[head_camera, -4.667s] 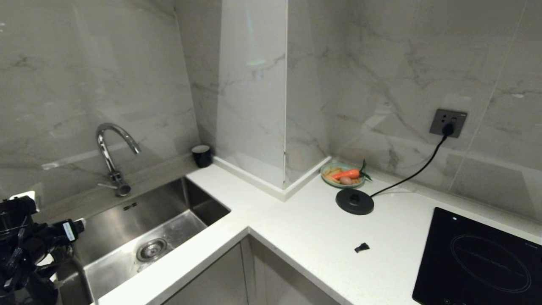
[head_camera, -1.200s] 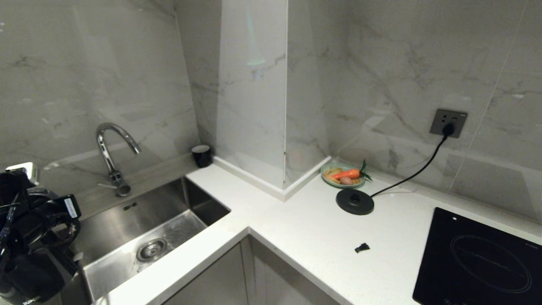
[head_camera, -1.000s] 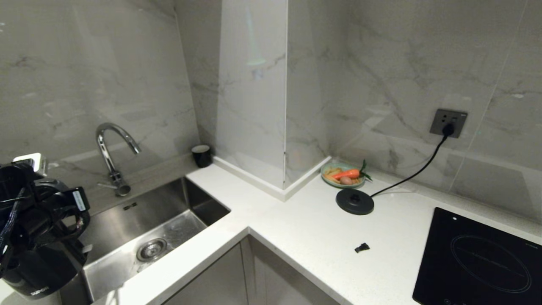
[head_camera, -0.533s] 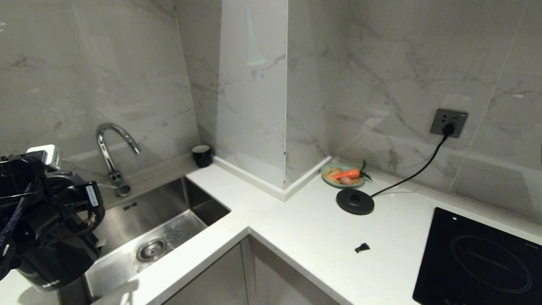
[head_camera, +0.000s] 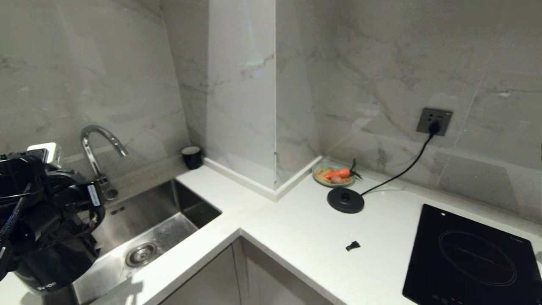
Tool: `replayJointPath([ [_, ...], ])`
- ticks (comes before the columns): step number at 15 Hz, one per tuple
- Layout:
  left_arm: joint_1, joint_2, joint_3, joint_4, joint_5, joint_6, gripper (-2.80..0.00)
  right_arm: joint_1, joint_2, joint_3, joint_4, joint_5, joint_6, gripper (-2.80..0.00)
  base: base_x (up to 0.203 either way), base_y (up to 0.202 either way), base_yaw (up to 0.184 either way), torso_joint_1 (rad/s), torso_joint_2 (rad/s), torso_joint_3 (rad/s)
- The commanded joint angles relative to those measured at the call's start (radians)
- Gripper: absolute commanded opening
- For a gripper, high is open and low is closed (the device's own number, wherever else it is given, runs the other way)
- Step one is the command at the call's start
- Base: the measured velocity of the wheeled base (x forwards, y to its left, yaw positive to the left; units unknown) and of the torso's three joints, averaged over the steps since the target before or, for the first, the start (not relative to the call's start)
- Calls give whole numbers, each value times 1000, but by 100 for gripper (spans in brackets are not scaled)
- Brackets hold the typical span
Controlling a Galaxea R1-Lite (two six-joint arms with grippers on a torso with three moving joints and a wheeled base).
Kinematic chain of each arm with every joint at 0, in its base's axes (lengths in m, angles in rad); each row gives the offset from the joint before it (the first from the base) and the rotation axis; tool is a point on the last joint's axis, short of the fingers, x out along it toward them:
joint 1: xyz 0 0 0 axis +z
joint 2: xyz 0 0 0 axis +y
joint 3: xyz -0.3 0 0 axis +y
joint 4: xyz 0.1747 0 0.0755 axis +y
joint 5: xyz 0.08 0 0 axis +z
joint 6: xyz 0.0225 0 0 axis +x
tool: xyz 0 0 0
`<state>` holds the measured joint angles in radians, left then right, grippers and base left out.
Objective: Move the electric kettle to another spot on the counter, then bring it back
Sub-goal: Place it on the power base
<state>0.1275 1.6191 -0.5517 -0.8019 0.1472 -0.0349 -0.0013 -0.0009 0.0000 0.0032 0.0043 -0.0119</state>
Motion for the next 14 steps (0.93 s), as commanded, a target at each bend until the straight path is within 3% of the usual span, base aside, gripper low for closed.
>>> replayJointPath([
  [1,-3,-2,1,-8,-3,-2,-280,1,1,0,0,0,0,-280,7,8,-159,12,-2,2],
  [14,-21,-16,3,-8,-2,-3,-280,1,1,0,0,0,0,-280,3,9,-174,4,3,4],
])
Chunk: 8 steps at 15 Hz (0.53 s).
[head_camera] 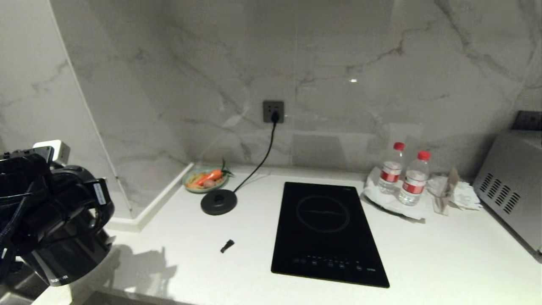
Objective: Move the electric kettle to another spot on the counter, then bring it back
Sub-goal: Place it on the power base
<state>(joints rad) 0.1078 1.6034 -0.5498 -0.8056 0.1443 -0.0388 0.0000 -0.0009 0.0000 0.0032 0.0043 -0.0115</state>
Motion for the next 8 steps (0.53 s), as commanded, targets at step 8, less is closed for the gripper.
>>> replayJointPath([
  [8,-87,-26,17,-6,11,-24,-280,0,1,0,0,0,-1,-280,0,1,-23,1,0,0],
])
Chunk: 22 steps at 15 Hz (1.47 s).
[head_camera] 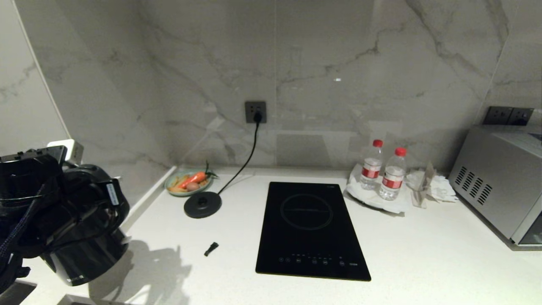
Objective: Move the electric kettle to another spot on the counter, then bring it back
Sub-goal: Place it on the power base
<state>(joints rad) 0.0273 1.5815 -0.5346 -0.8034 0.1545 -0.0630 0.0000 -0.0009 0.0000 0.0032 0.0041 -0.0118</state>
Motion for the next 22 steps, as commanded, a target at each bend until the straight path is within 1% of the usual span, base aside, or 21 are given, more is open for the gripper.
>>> replayJointPath([
  [1,-17,-10,5,-7,0,0,-280,-2,1,0,0,0,0,-280,0,0,0,0,0,0],
  [6,-24,-11,7,-7,2,0,-280,0,1,0,0,0,0,-280,0,0,0,0,0,0],
  [13,-25,-15,13,-11,0,0,-280,0,1,0,0,0,0,-280,183,0,2,2,1,2],
  [16,-39,-28,17,-11,0,0,-280,0,1,0,1,0,0,-280,34,0,0,7,2,2],
  [19,-121,-37,12,-13,-1,0,-280,0,1,0,1,0,0,-280,0,0,0,0,0,0],
  [21,-194,-11,-20,-12,4,-2,-280,0,1,0,0,0,0,-280,0,0,0,0,0,0],
  [22,-228,14,-42,-11,22,-3,-280,0,1,0,0,0,0,-280,0,0,0,0,0,0],
])
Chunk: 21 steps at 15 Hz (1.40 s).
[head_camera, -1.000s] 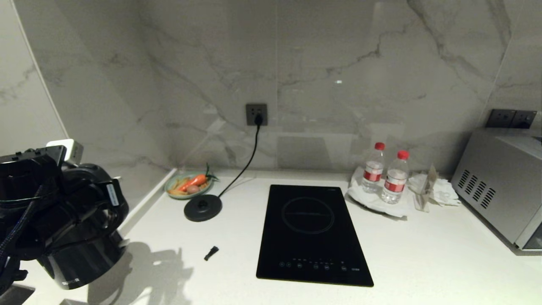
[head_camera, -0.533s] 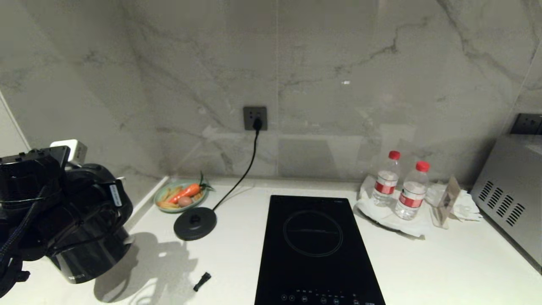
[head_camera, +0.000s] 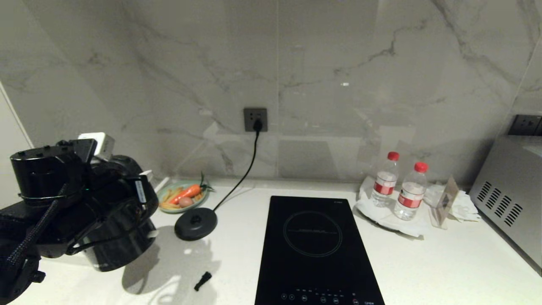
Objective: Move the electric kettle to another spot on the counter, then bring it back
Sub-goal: Place it on the power base
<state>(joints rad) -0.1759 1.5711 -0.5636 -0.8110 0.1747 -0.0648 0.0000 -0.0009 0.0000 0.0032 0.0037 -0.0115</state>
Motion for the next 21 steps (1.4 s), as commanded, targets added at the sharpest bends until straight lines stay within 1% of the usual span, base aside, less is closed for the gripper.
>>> replayJointPath([
  [1,-61,57,-43,-4,36,-2,-280,0,1,0,0,1,-1,-280,0,0,0,0,0,0],
  [2,-100,88,-80,-6,77,-4,-280,0,1,0,1,1,-1,-280,0,0,0,0,0,0],
  [3,-131,108,-114,-6,99,-7,-280,-1,1,0,0,1,-1,-280,0,0,0,0,0,0],
  [7,-219,240,-255,-5,120,-11,-280,0,1,0,1,1,-1,-280,0,0,0,0,0,0],
  [9,-243,339,-337,-5,158,-10,-280,0,1,0,1,1,-1,-280,0,0,0,0,0,0],
  [12,-259,513,-500,-8,222,-10,-280,-1,1,0,0,1,-1,-280,0,0,0,0,0,0],
  [15,-271,630,-639,-9,307,-10,-280,0,1,0,0,1,-1,-280,0,0,0,0,0,0],
  [18,-273,720,-718,-8,358,-10,-280,-1,1,0,0,1,-1,-280,0,0,0,0,0,0],
  [21,-268,781,-759,-8,381,-4,-280,0,1,0,0,1,-1,-280,0,0,0,0,0,0],
])
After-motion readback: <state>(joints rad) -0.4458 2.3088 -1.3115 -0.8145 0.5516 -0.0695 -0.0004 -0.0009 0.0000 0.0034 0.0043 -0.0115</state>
